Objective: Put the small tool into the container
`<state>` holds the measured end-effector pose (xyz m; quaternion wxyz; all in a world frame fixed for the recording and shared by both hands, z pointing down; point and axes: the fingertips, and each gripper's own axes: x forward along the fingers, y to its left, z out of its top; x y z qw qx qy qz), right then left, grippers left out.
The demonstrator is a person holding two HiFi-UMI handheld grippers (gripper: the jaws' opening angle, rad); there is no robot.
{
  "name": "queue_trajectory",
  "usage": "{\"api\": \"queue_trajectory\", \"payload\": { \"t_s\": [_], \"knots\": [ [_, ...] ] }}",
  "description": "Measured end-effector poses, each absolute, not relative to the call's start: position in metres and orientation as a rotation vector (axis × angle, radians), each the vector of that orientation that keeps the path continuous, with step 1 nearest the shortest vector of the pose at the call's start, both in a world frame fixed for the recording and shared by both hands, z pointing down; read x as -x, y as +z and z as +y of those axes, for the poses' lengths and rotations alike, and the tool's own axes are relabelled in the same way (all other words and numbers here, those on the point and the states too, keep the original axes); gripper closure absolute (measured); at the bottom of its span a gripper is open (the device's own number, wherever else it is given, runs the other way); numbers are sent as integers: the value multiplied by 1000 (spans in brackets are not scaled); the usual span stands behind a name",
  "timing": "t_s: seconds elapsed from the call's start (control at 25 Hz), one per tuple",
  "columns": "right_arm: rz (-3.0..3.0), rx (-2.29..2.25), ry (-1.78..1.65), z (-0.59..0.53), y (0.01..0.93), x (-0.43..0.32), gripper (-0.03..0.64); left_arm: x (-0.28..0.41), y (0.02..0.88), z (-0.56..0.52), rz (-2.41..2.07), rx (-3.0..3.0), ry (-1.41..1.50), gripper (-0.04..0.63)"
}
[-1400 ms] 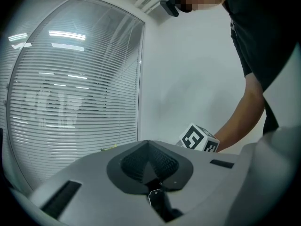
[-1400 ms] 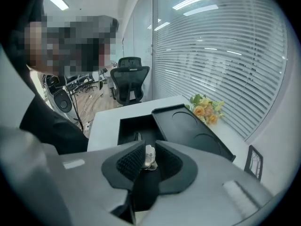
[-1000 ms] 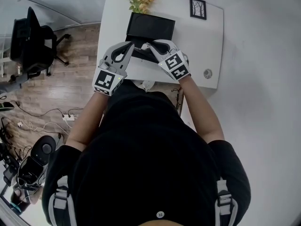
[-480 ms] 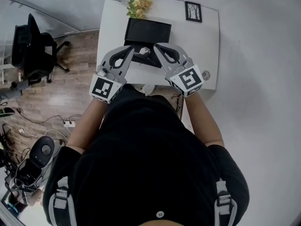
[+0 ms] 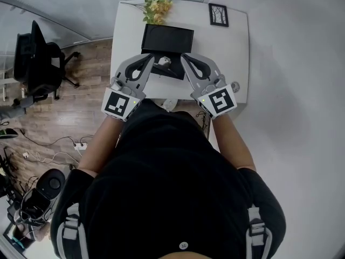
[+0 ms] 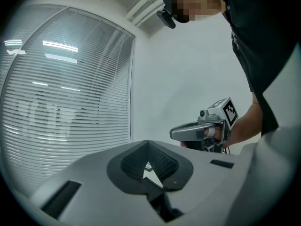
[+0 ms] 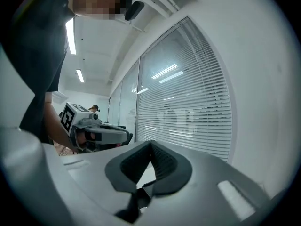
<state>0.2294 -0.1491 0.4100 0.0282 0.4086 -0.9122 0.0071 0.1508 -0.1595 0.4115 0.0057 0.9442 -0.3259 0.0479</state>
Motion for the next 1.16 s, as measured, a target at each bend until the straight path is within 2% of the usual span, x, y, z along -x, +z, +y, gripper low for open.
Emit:
{"api": "queue_trajectory", "payload": {
  "t_s": [0.16,0.32,1.16],
  "knots": [
    [-2801,-1289,38,-150,413,-233,606,-153,409,-159,-1007,-2958,122,591],
    [-2802,-1285,53,-150,415,-234,606,-149,415,-164,-1037,-2939,220,591],
    [-2776,-1290,58,-154,416,-234,606,-156,411,-162,-990,-2966,152,592]
  ]
}}
